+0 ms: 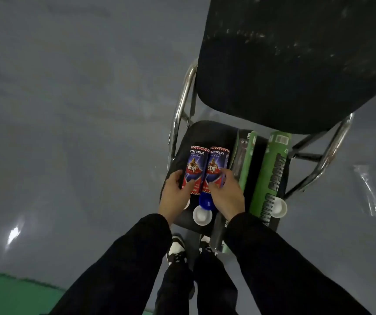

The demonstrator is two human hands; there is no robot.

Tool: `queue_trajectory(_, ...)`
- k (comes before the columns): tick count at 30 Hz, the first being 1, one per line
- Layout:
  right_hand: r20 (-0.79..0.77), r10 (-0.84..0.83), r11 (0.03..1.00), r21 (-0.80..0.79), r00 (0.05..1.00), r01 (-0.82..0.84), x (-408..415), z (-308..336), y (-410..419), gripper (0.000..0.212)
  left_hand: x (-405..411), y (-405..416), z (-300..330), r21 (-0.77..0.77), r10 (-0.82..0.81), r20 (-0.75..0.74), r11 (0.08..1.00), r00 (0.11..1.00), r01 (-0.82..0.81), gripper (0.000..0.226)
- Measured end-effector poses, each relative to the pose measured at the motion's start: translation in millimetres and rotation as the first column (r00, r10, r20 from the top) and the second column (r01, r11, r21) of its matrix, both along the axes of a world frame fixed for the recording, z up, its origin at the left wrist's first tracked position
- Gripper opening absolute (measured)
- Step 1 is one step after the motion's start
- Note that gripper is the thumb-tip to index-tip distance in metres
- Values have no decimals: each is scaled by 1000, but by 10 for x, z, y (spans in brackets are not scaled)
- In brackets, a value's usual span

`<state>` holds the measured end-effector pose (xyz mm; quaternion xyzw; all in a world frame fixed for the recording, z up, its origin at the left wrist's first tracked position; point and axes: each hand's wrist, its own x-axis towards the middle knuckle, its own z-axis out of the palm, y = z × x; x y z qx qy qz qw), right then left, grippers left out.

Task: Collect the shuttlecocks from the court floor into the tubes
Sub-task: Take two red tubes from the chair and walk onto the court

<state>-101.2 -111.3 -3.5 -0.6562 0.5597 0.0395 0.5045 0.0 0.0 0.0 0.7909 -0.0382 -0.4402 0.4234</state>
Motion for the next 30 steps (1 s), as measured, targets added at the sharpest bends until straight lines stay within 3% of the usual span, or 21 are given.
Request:
queue_trajectory(3, -67, 71, 996, -47, 995, -74, 65, -70, -35, 53, 46, -84, -113, 58, -28, -1, 998, 1000, 28, 70)
queue_trajectory(9, -89, 124, 986, -103, 988, -133, 188, -205, -50, 59, 94, -237, -299, 113, -88, -7, 990, 996, 89, 65)
queue_trajectory(14, -103, 83, 976, -195, 991, -102, 163, -288, -84, 69, 81, -285, -410, 142, -98, -37, 985, 995, 102, 73)
queue_trajectory(20, -22, -14, 997, -78, 1000, 12, 150, -240, -122, 90, 97, -271, -396, 123, -94, -92, 987, 991, 105, 68)
queue_trajectory(26, -43, -97, 995, -12, 994, 96, 181, -37, -185, 105, 154, -312, -161, 90, -93, -66, 991, 994, 98, 63)
queue_trajectory(30, 79, -183, 977, 125, 980, 173, 89, 112, -232, 83, 115, -313, 93, 52, -102, -40, 993, 994, 104, 53)
